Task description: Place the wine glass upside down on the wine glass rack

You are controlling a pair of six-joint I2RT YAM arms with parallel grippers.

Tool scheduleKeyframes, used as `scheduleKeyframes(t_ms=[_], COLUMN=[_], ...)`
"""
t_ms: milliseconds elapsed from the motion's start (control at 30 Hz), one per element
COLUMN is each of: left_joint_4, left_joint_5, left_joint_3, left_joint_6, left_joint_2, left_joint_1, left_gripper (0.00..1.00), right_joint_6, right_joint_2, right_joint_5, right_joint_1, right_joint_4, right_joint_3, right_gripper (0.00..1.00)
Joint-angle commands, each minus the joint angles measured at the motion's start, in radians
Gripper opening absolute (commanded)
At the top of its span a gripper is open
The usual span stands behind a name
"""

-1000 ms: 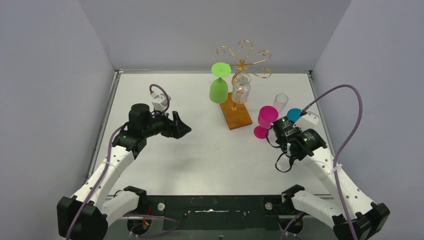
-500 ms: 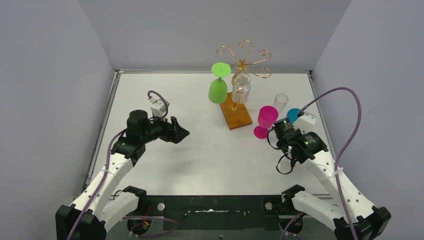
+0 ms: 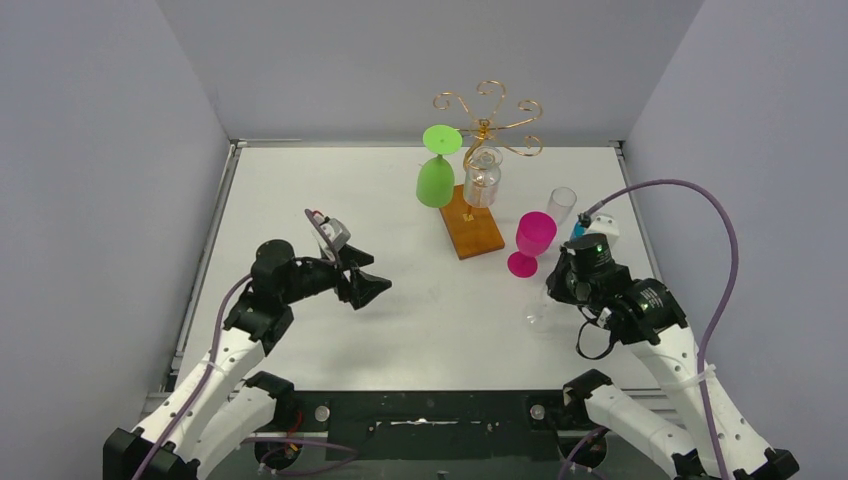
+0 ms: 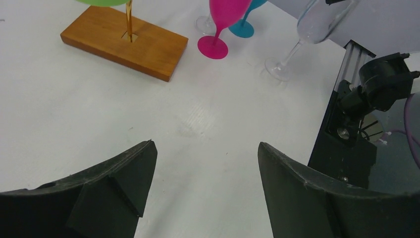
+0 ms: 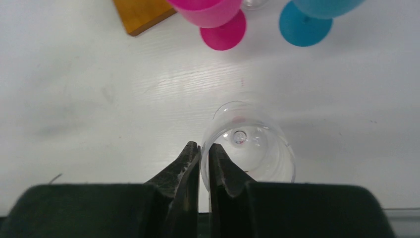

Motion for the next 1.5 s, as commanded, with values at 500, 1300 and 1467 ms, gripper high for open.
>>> scheduleKeyframes(t_ms=[500, 1300, 1467], left_joint_4=[-0.177, -0.46, -0.455], left_joint_5=[0.064, 0.418, 0.439], left_joint_3=[0.115, 0.174, 0.181], left_joint_6=[0.695, 1.082, 1.086], left_joint_2=[-0.104, -0.069, -0.069], left_joint_1=[-0.187, -0.217, -0.218], left_gripper=[0.92, 0.5, 0.45], right_joint_6=[-0.292, -0.062, -0.06], right_joint_2=[0.008, 0.082, 0.104], right_joint_5=[-0.946, -1.336, -1.325], right_joint_1=[-0.005, 0.002, 0.018], right_joint_4=[0.364, 0.813, 0.832], right_joint_3=[0.089, 0.057, 0.052], right_gripper=[0.0, 0.0, 0.0])
